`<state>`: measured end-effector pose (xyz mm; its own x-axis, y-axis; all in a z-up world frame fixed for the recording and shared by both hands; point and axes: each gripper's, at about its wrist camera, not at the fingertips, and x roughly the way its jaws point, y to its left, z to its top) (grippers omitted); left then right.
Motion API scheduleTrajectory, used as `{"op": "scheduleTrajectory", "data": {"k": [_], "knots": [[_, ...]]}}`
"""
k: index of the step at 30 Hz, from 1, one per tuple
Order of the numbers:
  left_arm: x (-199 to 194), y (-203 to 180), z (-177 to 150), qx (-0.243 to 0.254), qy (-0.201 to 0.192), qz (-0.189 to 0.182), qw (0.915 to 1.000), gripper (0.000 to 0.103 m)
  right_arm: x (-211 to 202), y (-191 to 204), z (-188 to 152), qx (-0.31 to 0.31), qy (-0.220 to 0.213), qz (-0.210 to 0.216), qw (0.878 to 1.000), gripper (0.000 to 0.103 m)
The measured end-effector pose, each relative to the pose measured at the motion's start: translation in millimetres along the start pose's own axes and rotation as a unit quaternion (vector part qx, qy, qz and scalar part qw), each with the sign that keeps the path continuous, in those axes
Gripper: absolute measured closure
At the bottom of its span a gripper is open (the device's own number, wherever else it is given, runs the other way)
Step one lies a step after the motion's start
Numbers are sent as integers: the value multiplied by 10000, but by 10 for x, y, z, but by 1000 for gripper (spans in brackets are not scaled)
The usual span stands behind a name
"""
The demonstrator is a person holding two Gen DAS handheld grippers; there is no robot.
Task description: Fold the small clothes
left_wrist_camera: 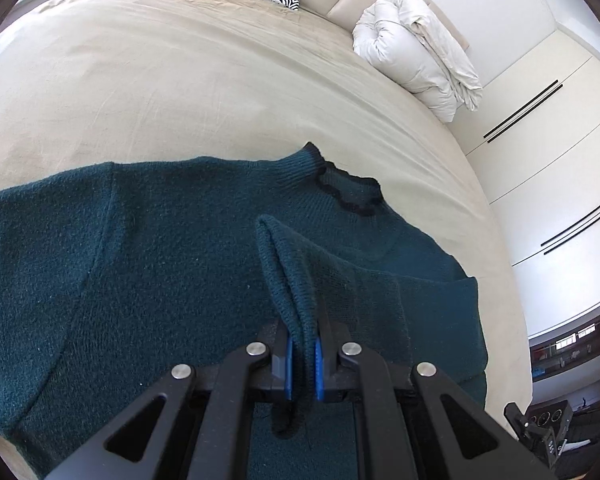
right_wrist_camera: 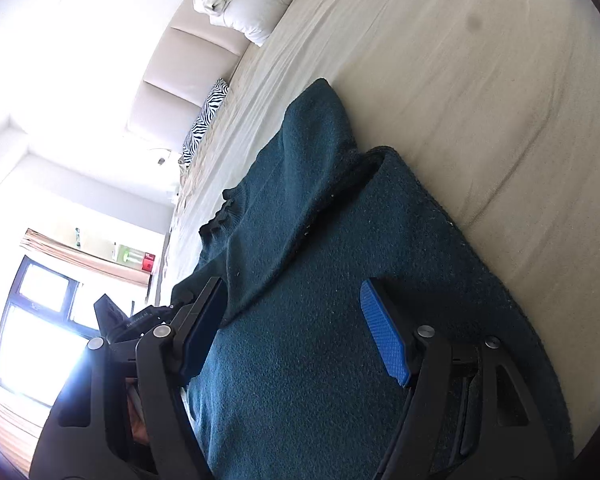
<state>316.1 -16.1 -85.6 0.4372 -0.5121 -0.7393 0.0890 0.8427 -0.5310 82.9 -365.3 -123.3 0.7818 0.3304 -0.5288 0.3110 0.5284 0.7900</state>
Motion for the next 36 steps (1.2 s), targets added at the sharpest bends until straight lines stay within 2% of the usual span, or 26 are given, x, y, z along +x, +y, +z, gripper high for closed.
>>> {"op": "scheduleTrajectory", "data": {"k": [4,11,16,18,20,27,30,33,36], "knots": [[71,20,-47,-4,12,44,10000,94,-55,24,132,216,-20,174,9996,35],[125,176,-116,-143,-16,-103,9998,94,253,-53,481,790,70,47,9968,35],[130,185,-125,-141,-54,-137,9998,94,360,-73,745,1078,-389,239,9931,35],[133,179,-142,-155,-72,-148,9997,94,283,-161,822,1285,-574,350,9894,35],[136,176,-167,-143,-101,-151,9997,94,261,-267,854,1514,-617,533,9851,36],[63,262,-231,-372,-189,-320,9986,91,207,-367,822,1430,-750,597,9851,41],[18,294,-273,-462,-255,-350,9980,91,222,-277,725,1277,-703,400,9885,40],[-12,304,-302,-510,-279,-366,9976,91,136,-184,650,1102,-526,-157,9924,38],[-12,289,-304,-470,-244,-360,9979,91,-45,-109,614,998,-391,-216,9940,37]]}}
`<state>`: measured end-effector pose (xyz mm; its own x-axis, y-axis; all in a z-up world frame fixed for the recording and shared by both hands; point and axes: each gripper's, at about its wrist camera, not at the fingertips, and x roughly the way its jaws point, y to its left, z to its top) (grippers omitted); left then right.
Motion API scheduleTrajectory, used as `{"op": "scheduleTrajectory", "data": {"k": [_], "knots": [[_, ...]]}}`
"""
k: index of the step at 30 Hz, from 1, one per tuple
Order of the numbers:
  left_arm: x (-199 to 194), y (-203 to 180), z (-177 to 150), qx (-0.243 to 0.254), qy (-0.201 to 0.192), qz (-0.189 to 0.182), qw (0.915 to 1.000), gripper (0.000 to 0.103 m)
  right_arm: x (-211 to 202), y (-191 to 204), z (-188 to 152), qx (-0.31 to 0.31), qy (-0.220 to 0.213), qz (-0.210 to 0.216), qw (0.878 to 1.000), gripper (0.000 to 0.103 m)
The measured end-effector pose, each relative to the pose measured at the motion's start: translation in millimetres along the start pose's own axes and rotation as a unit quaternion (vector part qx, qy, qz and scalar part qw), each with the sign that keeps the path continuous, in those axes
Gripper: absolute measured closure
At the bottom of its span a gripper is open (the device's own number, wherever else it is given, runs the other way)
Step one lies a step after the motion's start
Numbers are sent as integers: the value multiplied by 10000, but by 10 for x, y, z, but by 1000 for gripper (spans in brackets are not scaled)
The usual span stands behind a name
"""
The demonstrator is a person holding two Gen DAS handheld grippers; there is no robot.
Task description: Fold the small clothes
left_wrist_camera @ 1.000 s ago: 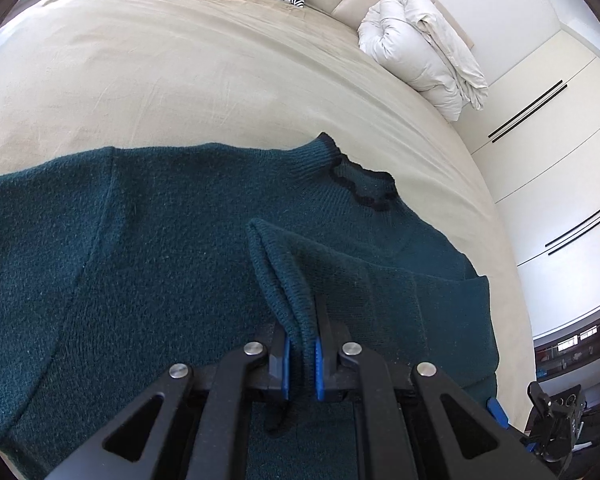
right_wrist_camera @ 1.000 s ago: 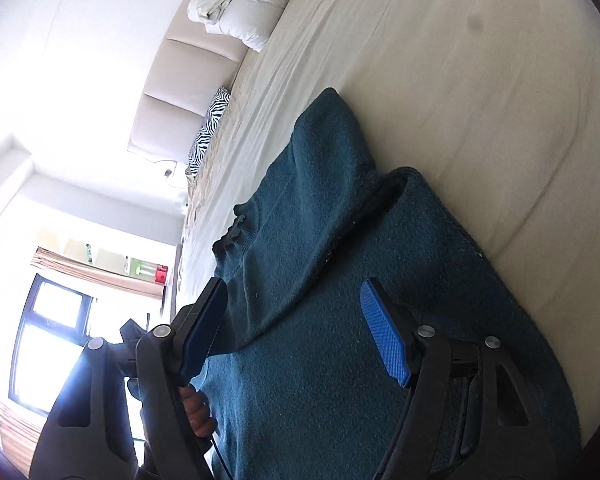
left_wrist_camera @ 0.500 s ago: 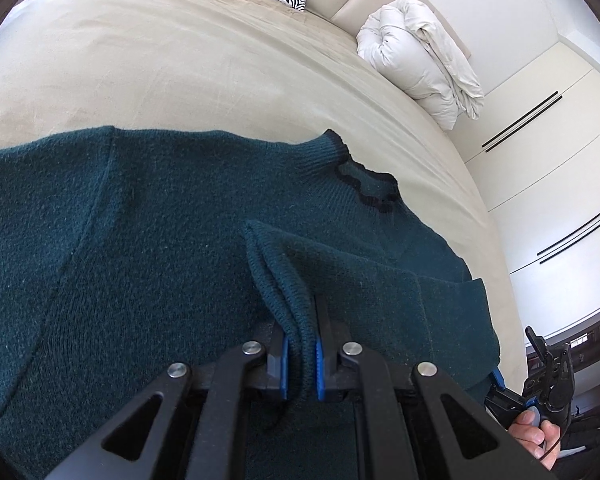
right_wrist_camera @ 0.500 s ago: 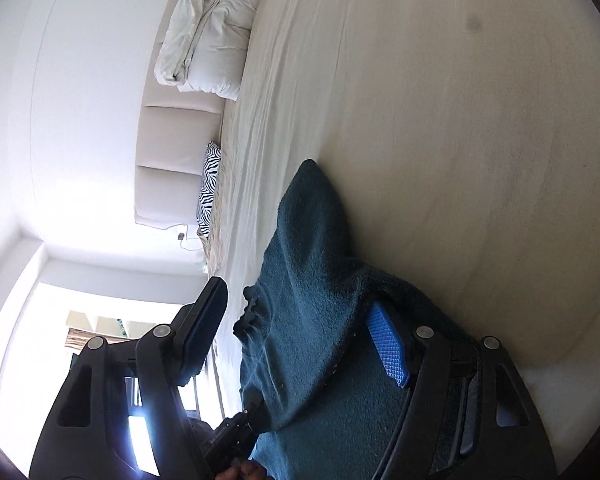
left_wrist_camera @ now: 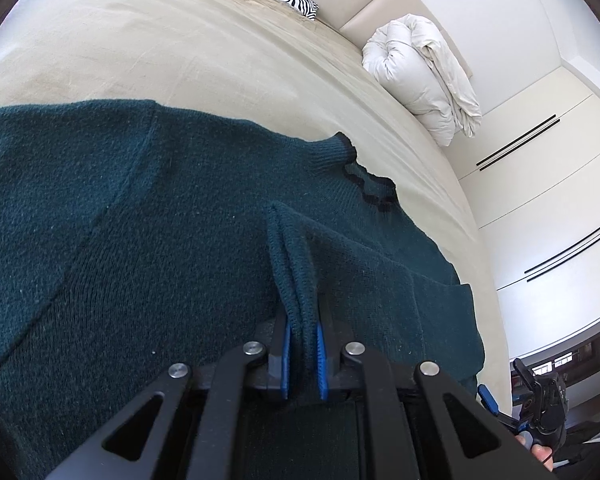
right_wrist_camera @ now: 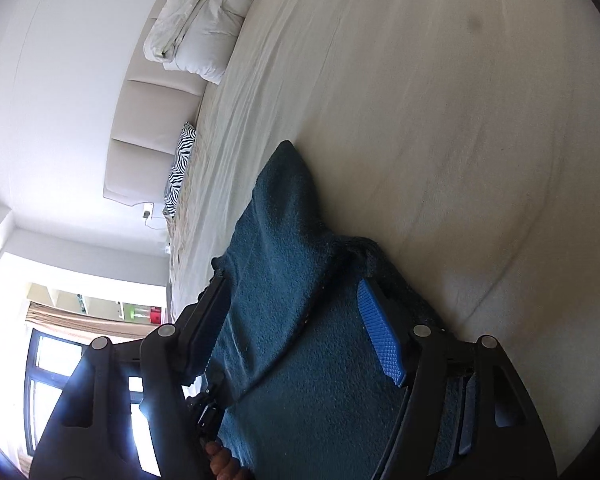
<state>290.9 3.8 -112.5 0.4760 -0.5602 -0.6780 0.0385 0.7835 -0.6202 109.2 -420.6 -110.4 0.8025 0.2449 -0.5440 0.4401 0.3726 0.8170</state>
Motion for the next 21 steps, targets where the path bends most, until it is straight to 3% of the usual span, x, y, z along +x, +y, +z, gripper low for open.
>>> {"op": "scheduleTrajectory", "data": {"k": [4,9,12,15,21], "knots": [[-38,-45,-11,104,-17,127,9999,91,-91,296,144,-544,30,-3,9985,37],[-32,35,-26,7,-44,107,9999,92,368,631,424,-987,631,48,9931,37],[48,117,-44,-34,-27,36,10000,91,754,708,622,-987,986,105,9902,37],[43,174,-78,-135,-110,-103,9998,92,1099,659,780,-911,1169,-238,9887,37],[34,173,-151,-32,-268,-101,9996,92,1315,438,1116,-338,1099,305,9929,38]]}}
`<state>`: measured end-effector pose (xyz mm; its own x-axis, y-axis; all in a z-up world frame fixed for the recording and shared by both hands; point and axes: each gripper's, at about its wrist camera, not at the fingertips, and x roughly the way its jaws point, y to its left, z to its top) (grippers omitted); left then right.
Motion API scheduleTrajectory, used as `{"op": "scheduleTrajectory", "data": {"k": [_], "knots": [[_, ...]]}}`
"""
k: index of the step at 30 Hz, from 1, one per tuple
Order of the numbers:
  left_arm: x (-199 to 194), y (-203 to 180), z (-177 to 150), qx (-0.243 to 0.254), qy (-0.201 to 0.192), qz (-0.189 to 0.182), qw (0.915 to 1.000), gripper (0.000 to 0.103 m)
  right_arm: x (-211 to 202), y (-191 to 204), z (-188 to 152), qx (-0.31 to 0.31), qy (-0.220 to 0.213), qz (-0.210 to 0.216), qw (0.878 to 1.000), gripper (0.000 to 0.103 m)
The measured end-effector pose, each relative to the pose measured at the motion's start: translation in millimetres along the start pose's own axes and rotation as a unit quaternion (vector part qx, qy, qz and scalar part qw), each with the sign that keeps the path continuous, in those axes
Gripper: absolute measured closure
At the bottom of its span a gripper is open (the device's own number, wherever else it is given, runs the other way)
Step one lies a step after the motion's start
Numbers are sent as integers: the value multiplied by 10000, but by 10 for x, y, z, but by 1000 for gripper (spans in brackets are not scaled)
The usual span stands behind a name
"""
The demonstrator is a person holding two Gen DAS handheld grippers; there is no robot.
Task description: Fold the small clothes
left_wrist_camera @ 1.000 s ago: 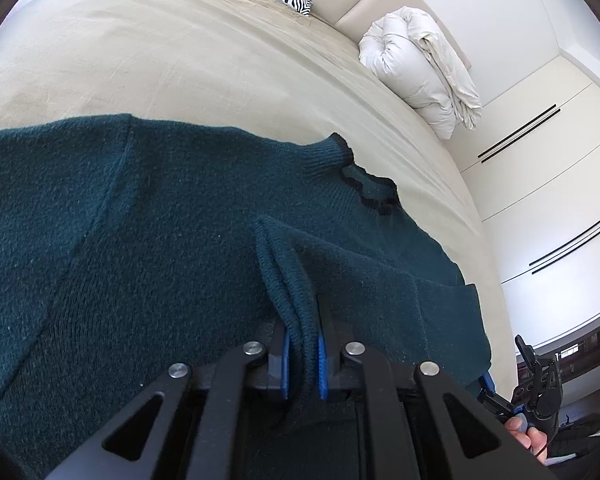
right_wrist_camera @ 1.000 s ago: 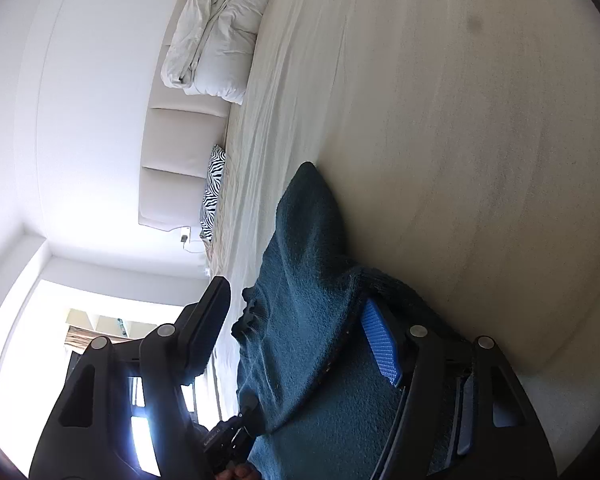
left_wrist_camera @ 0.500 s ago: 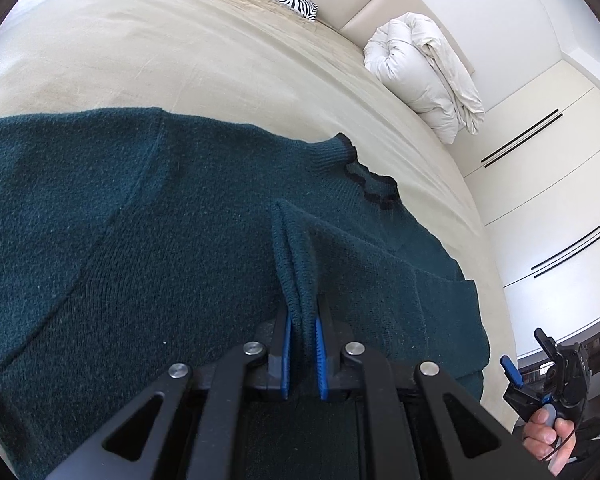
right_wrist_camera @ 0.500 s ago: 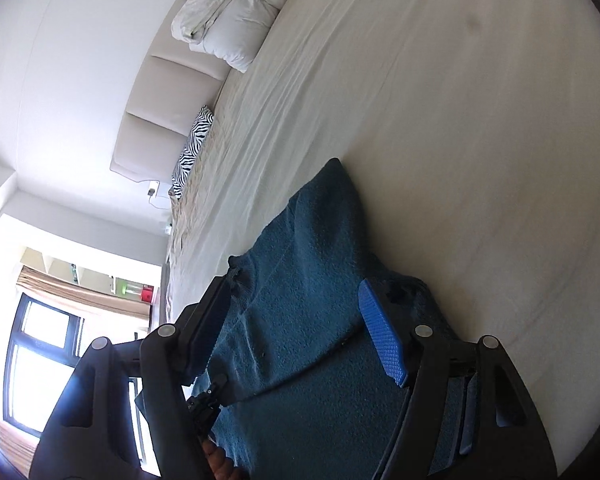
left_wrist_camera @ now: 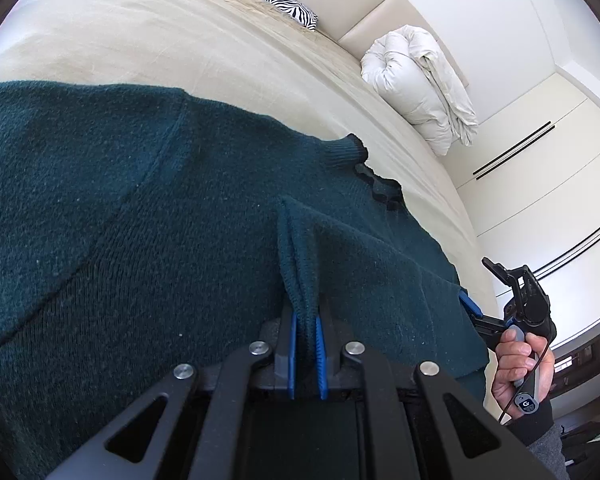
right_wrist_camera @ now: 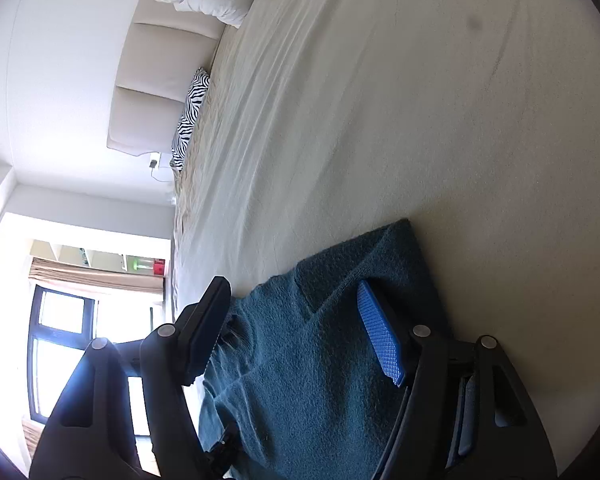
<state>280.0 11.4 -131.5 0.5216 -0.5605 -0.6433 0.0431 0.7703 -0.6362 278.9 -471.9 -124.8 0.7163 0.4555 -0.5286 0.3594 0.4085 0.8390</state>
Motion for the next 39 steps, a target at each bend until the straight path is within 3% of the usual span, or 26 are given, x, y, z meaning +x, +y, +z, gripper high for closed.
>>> {"op": "scheduleTrajectory", "data": {"k": [4,9,12,15,17,19,21,23,25,27,31,33,35,39], "knots": [[10,56,11,-51,23,-96,9999,92,-78,-21,-40,-113,131,63,9998,38],[-2,104,8,-103,36,-173,9998,92,-293,-86,-441,-382,531,135,9978,38],[-6,117,23,-134,61,-194,9997,92,-527,-172,-687,-614,460,153,9969,38],[-93,166,59,-306,71,-370,9988,91,-832,-258,-851,-376,252,222,9987,38],[-283,221,56,-549,-55,-316,9980,83,-1105,-311,-1032,-327,81,281,9990,37],[-611,276,17,-696,-376,-350,9963,47,-1336,-323,-1234,-380,-47,266,9989,35],[-1047,391,-69,-803,-794,-332,9931,31,-1501,-285,-1450,-386,-73,280,9988,35],[-1487,611,-179,-998,-1117,-149,9886,27,-1588,-244,-1652,-445,-59,296,9986,35],[-1928,980,-301,-1430,-1428,-43,9794,27,-1653,-169,-1856,-520,-28,403,9978,35],[-2365,1438,-450,-2092,-1796,107,9612,27,-1658,-83,-2076,-581,84,528,9969,35],[-3109,2229,-757,-3399,-2623,212,9029,28,-1485,167,-2514,-704,395,742,9940,35],[-3317,2472,-829,-3729,-2873,377,8815,28,-1357,338,-2735,-829,575,755,9920,35],[-3362,2656,-801,-3927,-2944,237,8709,28,-1253,504,-2932,-1022,704,740,9895,35],[-3304,2903,-580,-4086,-3013,239,8612,37,-1176,762,-3225,-1282,859,770,9850,35]]}}
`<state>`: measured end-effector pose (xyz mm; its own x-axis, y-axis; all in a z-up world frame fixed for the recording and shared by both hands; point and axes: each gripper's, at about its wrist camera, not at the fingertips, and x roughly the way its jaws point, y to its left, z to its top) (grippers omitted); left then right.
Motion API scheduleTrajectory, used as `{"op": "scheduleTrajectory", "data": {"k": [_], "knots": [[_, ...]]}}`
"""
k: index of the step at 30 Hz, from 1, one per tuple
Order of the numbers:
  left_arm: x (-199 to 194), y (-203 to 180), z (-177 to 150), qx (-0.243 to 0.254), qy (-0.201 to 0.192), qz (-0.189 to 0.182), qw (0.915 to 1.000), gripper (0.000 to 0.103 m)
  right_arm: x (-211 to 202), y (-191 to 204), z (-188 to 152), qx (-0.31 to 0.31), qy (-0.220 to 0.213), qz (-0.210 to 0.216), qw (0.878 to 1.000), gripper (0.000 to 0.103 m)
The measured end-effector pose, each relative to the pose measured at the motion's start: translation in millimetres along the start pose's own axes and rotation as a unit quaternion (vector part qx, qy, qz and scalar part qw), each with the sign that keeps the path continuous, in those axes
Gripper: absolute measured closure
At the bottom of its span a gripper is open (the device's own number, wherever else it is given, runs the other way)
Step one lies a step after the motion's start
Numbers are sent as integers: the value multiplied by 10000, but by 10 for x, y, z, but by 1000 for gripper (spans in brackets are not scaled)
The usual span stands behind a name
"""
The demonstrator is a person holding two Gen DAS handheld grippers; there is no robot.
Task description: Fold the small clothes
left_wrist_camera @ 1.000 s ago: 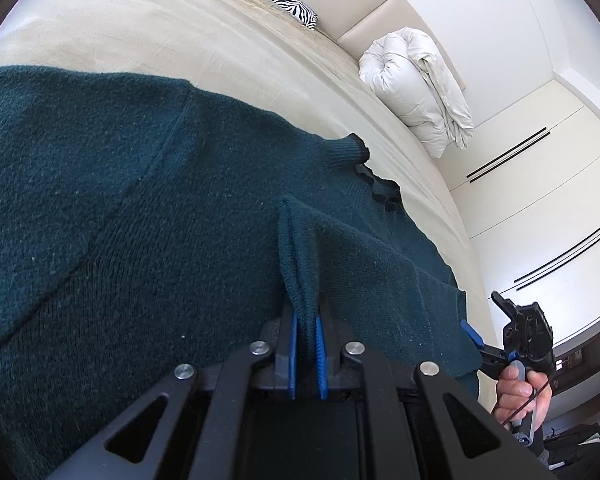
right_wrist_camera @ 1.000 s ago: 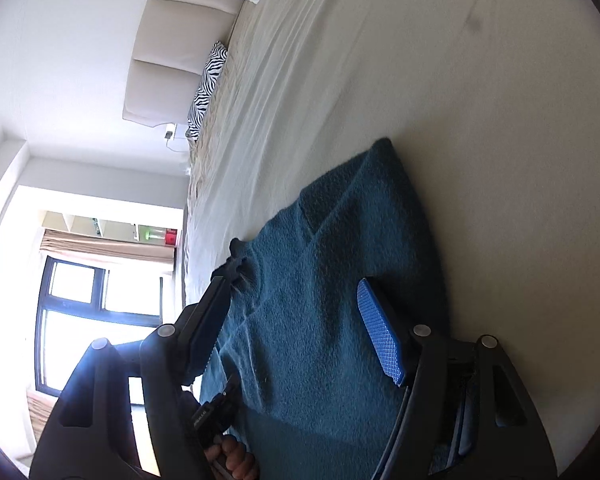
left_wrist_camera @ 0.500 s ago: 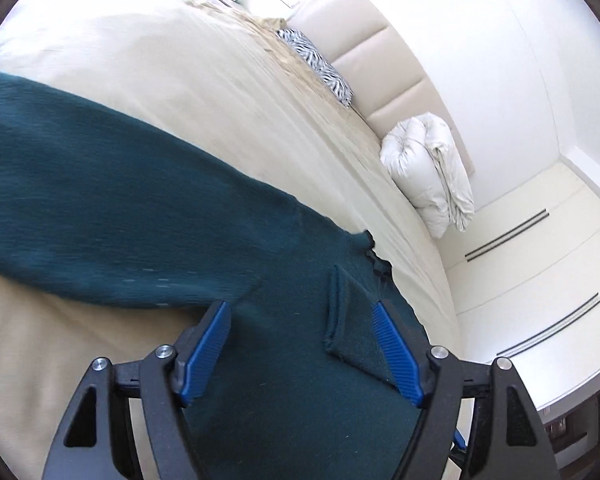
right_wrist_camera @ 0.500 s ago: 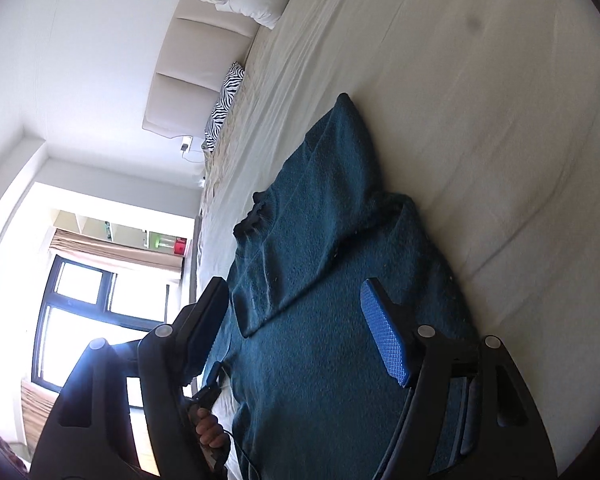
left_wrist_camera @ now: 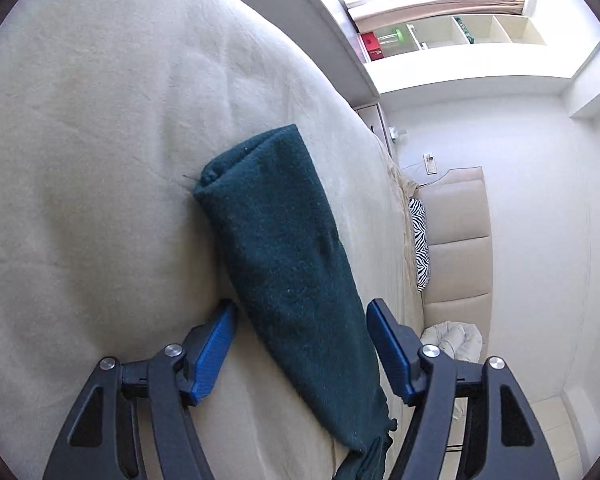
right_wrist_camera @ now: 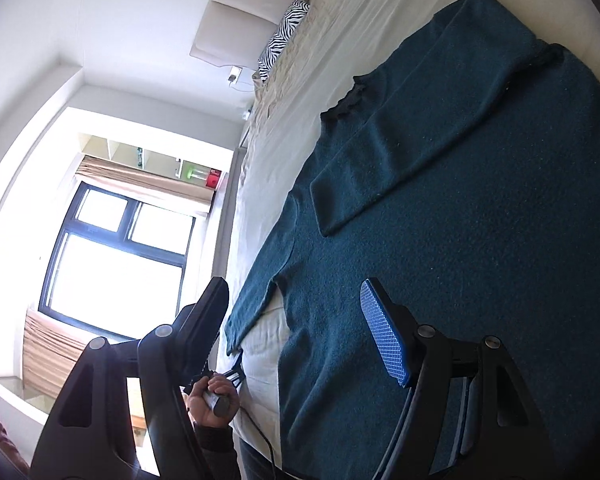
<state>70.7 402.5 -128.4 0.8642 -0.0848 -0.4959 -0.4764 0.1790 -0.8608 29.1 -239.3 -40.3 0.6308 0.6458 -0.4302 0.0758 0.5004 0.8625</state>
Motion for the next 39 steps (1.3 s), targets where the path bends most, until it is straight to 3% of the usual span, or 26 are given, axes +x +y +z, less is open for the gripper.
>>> {"op": "scheduleTrajectory", "data": {"k": [2,3,4,6,9,11,12,13,15,17,20,23,25,26,27,28,30,31,35,37,39], "knots": [[149,-85,76,176,-5,40,9998,55,-14,109,-69,-100,4,-28,9999,35],[230,-98,114,155,81,168,9997,83,-35,144,-98,-139,6,-46,9999,35],[308,-88,115,57,154,209,9996,95,-70,167,-125,-166,-8,-77,9998,35],[352,-263,85,307,82,253,9992,95,-140,175,-125,-180,-75,-91,9998,35],[429,-862,-198,1309,114,158,9912,94,-267,112,-78,-168,-229,-157,9995,35],[510,-1338,-571,2076,220,86,9779,94,-353,22,-35,-130,-308,-246,9991,35],[565,-1586,-823,2512,317,34,9674,94,-389,-22,-27,-111,-339,-273,9990,35],[636,-1824,-1105,2976,443,-8,9536,94,-417,-65,-16,-95,-370,-278,9989,35],[762,-2224,-1795,3944,674,-61,9164,94,-495,-154,-14,-39,-437,-291,9986,35],[904,-2471,-2600,4917,893,-79,8661,94,-570,-258,-4,32,-507,-303,9982,35],[1152,-2472,-3804,6055,1268,-42,7857,94,-672,-447,30,207,-617,-329,9973,35],[1435,-2285,-4605,6813,1579,279,7142,90,-775,-600,76,334,-689,-414,9962,35],[1561,-2118,-4878,7078,1839,514,6802,76,-822,-657,119,326,-712,-489,9957,35],[1580,-2077,-4921,7142,1876,553,6720,75,-829,-677,143,314,-714,-526,9956,35],[1542,-2052,-4909,7155,1858,498,6717,69,-827,-696,175,302,-708,-555,9955,35],[1444,-2006,-4840,7098,1877,400,6778,49,-808,-709,209,284,-692,-580,9955,35],[1250,-1986,-4587,6884,1768,290,7029,21,-725,-717,290,246,-630,-637,9957,35],[1160,-1984,-4449,6757,1659,215,7180,18,-638,-704,338,217,-562,-695,9958,35],[897,-1859,-3850,5987,1666,94,7834,18,-76,-505,536,-53,-168,-819,9965,35],[856,-1748,-3669,5764,1660,186,7999,20,216,-436,653,-103,-10,-974,9952,35],[860,-1612,-3579,5646,1709,324,8068,29,539,-404,773,-149,119,-1337,9908,35]]}}
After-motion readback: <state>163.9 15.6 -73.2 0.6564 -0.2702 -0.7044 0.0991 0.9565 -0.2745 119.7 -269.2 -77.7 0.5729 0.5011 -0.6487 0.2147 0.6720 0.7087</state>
